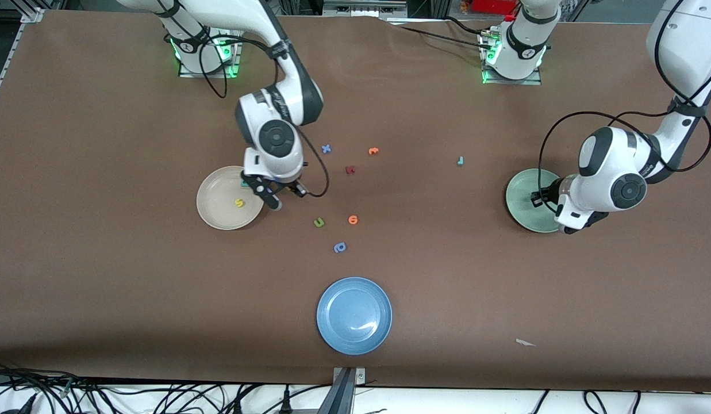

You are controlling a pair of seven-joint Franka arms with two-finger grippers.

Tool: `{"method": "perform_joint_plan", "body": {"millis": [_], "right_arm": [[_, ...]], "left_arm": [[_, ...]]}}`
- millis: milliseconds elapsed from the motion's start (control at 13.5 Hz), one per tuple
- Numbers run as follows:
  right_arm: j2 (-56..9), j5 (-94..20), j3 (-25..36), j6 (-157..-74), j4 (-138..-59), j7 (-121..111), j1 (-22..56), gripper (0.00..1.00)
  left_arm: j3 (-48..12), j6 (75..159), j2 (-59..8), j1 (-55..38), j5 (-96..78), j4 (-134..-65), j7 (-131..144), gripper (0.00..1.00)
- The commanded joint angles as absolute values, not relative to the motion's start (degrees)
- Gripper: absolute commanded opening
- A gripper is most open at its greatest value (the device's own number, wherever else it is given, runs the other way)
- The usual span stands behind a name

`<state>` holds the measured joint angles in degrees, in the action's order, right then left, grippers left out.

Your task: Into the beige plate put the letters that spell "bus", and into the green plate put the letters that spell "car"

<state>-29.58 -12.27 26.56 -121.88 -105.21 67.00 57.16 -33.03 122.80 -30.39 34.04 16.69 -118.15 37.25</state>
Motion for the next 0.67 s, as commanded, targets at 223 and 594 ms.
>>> {"method": "perform_joint_plan", "body": {"millis": [223, 594], "right_arm": [[-22.8, -12.7, 37.9, -122.5, -116.5, 42.9, 57.9, 0.09], [-25.0, -13.2, 40.8, -131.0, -123.4, 37.1, 57.7, 0.12]], "left_arm": [[-33.7, 122.9, -31.5, 34.1, 17.4, -115.8, 37.5, 1.00], [-40.5, 121.5, -30.1, 33.7, 17.3, -116.0, 45.4, 1.00]]}}
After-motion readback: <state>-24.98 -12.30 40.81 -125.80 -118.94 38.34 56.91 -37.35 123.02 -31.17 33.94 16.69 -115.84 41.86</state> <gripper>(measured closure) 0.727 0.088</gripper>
